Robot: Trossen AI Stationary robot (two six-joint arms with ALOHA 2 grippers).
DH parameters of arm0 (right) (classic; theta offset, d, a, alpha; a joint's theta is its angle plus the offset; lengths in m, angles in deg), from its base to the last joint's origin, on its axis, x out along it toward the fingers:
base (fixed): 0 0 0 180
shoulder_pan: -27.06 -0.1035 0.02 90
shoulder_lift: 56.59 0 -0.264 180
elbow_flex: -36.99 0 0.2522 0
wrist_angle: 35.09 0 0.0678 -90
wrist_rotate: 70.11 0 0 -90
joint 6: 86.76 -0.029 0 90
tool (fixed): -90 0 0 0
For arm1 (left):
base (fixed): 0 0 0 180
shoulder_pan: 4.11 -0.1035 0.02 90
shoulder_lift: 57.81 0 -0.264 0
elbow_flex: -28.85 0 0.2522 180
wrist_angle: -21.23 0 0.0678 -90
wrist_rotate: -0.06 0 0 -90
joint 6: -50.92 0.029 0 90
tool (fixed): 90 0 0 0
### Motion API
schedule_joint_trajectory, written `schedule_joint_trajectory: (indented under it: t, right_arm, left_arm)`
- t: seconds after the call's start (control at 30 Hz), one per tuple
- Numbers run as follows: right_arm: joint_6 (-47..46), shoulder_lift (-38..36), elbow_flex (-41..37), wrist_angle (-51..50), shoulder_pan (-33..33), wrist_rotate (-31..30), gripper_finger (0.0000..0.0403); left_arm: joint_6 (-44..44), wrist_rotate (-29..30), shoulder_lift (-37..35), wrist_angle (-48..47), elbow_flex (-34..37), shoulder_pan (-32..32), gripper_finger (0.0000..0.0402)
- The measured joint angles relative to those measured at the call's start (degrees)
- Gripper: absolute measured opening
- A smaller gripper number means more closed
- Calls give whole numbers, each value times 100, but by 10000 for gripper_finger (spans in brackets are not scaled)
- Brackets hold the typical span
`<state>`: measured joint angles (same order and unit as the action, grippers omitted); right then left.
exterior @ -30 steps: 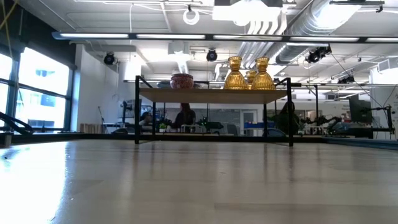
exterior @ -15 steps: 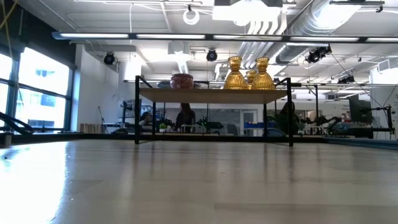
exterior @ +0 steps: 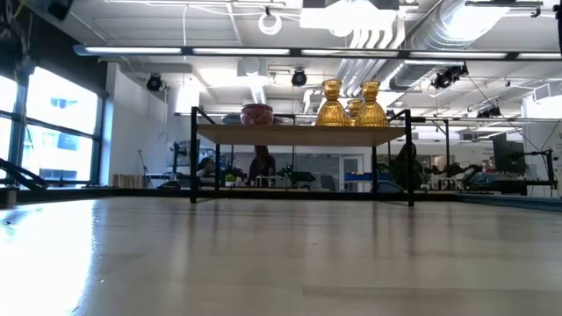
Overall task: Pick & Place candle stick holders
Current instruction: Return to Home Position
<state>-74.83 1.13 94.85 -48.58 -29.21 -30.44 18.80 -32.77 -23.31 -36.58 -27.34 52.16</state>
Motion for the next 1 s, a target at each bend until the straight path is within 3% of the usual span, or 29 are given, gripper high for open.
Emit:
schedule_joint_trajectory:
  t: [0.13,0.23,0.4,0.5,0.63,0.83,1.0]
  right_arm:
    - [-2,-5,0,-16,4,423,26]
    - [-22,-5,-40,124,5,975,25]
    - [336,-37,-845,1606,228,1300,24]
    - [388,-111,-1534,2639,543,1540,23]
    - [358,-232,-2396,3974,1026,2049,26]
    - [2,-333,-3338,5180,1690,2916,24]
    - [5,-332,-3710,5735,2095,3311,25]
  left_arm:
    - [751,-313,-1205,1476,1340,-2,56]
    - [1289,-945,-2075,2397,2059,0,56]
    - [1840,-2261,-3108,3450,2913,0,56]
    - [1990,-2748,-3451,3855,3277,0,56]
    - [1989,-2612,-3366,3845,3553,-2,56]
    - [2083,-1917,-3365,4326,3957,-3,56]
    - [3030,-1811,-3295,5079,4154,-7,56]
